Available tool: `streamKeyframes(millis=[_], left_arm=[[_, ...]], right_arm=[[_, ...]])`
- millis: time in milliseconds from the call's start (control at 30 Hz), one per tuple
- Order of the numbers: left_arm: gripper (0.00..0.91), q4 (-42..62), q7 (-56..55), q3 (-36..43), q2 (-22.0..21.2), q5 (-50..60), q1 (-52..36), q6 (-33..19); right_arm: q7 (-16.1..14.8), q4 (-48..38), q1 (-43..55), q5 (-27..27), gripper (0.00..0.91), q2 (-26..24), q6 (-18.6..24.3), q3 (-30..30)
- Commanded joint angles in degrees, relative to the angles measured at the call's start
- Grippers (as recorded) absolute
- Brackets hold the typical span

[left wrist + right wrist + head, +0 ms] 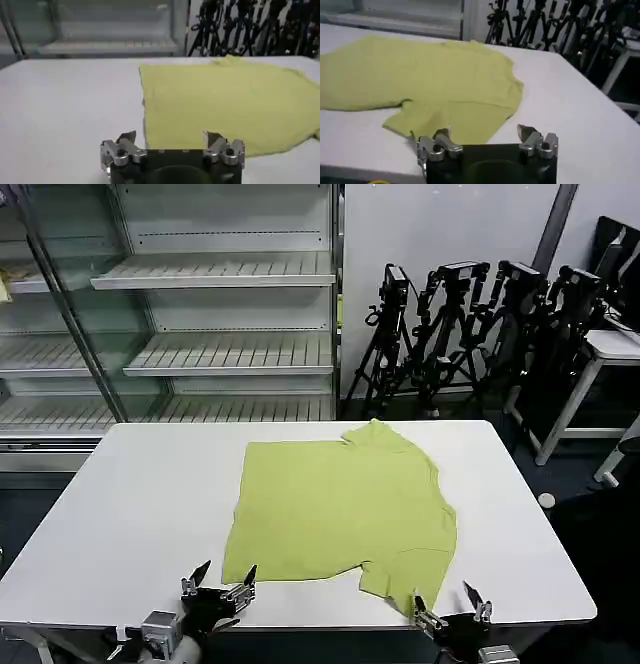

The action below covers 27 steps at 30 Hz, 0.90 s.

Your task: Fold and organize the clothes.

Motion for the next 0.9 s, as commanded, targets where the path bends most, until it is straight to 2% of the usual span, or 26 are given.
streamKeyframes(millis=[33, 67, 267, 333, 567, 700, 900], left_arm=[[0.02, 6.17, -0.35, 0.98, 0.18, -0.39, -2.53, 0.87], [0.02, 6.23, -0.31, 1.08, 0.18, -0.41, -2.55, 0.86], [0.02, 6.4, -0.29, 1.67, -0.31, -0.44, -2.63, 0.85], [0.02, 6.58, -0.33, 1.6, -0.38, -0.56, -2.51, 0.84], [0.02, 5.42, -0.24, 1.24, -0.77, -1.58, -1.77, 0.78], [0.02, 5.25, -0.71, 0.85, -1.7, -2.53, -1.35, 0.38], [0.02, 1.31, -1.05, -0.19, -1.64, -3.35, 0.11, -0.8]], right_arm=[[-0.4, -1.41, -0.53, 0.14, 0.05, 0.74, 0.4, -2.56], [-0.41, -1.54, -0.57, 0.22, 0.0, 0.75, 0.49, -2.68], [0.09, -2.73, -0.6, 1.07, 0.0, 1.29, 0.76, -3.65], [0.85, -3.3, -0.77, 0.17, 0.0, 1.49, 2.31, -3.79], [0.38, -2.45, -1.58, 0.05, 0.0, 1.43, 3.35, -4.14], [0.21, -3.03, -1.73, -2.76, 0.0, 1.66, 5.44, -4.48], [0.46, 0.72, -4.65, -3.36, 0.0, 1.37, 6.85, -4.11]])
